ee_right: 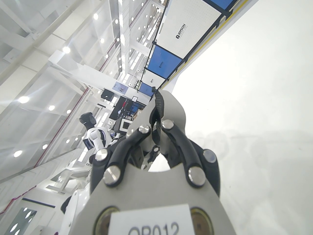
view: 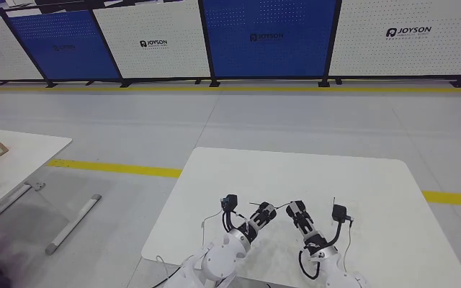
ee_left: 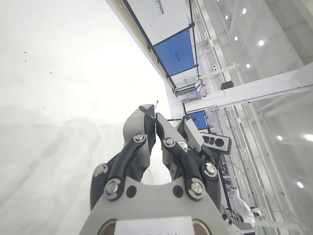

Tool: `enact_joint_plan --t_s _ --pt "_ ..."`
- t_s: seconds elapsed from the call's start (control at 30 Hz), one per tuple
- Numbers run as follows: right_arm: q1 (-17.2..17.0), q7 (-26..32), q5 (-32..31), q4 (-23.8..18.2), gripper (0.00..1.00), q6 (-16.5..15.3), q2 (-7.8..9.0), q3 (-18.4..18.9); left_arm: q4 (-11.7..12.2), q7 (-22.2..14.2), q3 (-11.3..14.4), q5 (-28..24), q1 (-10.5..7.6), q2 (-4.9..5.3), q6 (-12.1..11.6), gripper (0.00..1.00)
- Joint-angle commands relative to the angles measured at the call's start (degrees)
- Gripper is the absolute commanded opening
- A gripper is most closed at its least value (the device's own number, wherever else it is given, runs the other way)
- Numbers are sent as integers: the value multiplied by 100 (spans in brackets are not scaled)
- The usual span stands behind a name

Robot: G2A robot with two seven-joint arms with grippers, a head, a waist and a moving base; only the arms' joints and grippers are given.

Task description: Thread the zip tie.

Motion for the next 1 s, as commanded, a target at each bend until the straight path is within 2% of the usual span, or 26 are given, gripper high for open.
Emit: enact_joint_plan --t_s 0.0,0.23,0.53,0.57,0.6,0.7,0.77,0.8,0.97 --pt "-2 -7 -5 1 0 -8 -1 -2 -1 -3 -4 -6 2 -1 -6 0" --pt "31 103 -27 10 0 22 -3 -38 -34 -56 -25 -13 21 2 -147 0" --pt "50 119 15 29 0 8 -4 -24 -55 -110 -37 32 43 7 -185 0" --pt "52 117 4 26 0 14 -3 -21 -61 -115 -36 29 43 7 -184 34" --pt "55 110 -16 21 0 26 -2 -16 -66 -122 -34 36 41 7 -186 43" --pt "52 60 -122 -16 0 134 -2 -16 -76 -125 -55 63 26 10 -194 60" --pt "59 68 -156 -18 0 190 -3 -28 -84 -96 -94 110 24 16 -197 55" --pt "64 68 -173 -18 0 213 -3 -30 -89 -88 -115 131 26 20 -198 48" --pt "60 58 -188 -25 0 248 -4 -28 -134 -61 -225 222 53 41 -191 26"
